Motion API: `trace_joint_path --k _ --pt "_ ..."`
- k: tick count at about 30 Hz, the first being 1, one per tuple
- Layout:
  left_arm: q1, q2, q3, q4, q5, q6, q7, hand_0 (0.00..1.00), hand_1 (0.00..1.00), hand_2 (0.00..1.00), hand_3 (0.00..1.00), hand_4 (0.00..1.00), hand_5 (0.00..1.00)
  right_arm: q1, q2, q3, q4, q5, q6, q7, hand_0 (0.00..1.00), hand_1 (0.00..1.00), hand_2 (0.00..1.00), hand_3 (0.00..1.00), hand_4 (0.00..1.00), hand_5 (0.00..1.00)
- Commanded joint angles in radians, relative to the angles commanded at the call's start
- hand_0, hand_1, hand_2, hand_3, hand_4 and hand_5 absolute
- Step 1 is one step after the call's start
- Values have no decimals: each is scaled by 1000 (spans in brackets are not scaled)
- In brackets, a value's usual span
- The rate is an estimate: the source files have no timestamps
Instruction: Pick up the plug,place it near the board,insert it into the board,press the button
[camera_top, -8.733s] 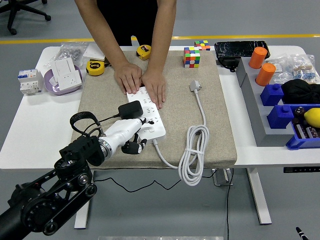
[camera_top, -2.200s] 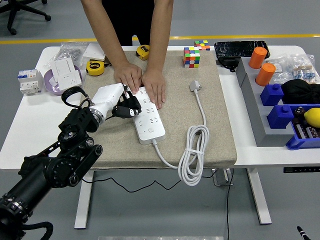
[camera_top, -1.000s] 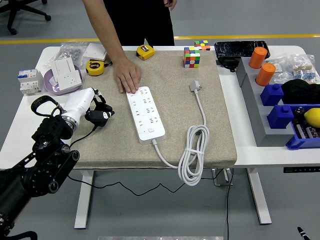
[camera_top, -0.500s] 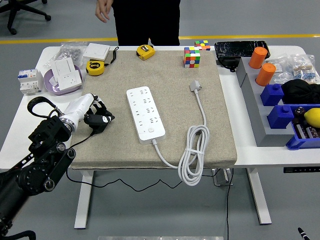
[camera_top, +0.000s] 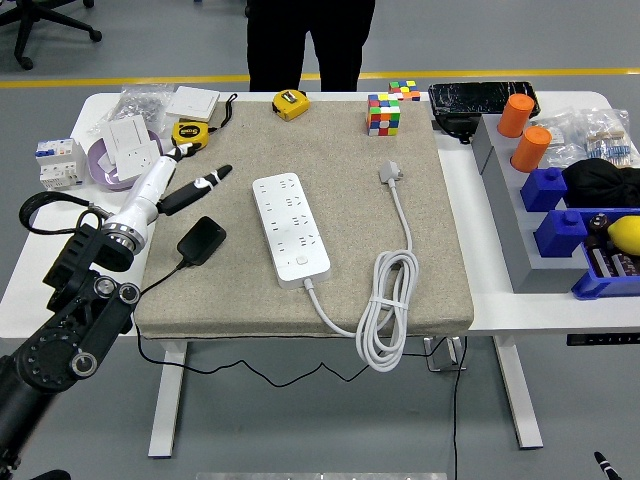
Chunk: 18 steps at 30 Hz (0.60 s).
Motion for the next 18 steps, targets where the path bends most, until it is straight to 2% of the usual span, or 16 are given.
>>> trace_joint_path --k 1,3,6,12,13,18 --pt "26 -13 -30 -34 -46 19 -28 936 998 983 961 998 998 0 1 -4 0 3 0 1 962 833 760 782 998 998" --pt "66 -29 -73 -84 -128 29 -72 936 998 983 961 998 998 0 1 -9 0 7 0 1 962 833 760 782 998 998" --pt "114 -41 -122 -120 -251 11 -129 936 998 983 961 998 998 1 1 -15 0 10 0 2 962 833 760 782 998 998" --pt "202 -25 -208 -162 -498 -9 -191 929 995 968 951 998 998 14 1 -88 0 71 2 14 961 834 760 782 998 998" --pt "219 -22 -223 -174 -537 -10 -200 891 933 902 892 998 998 17 2 -102 0 81 2 14 962 833 761 782 998 998" --pt "271 -1 -263 -210 -746 -11 -224 891 933 902 892 998 998 26 7 -171 0 140 0 29 962 833 761 782 998 998"
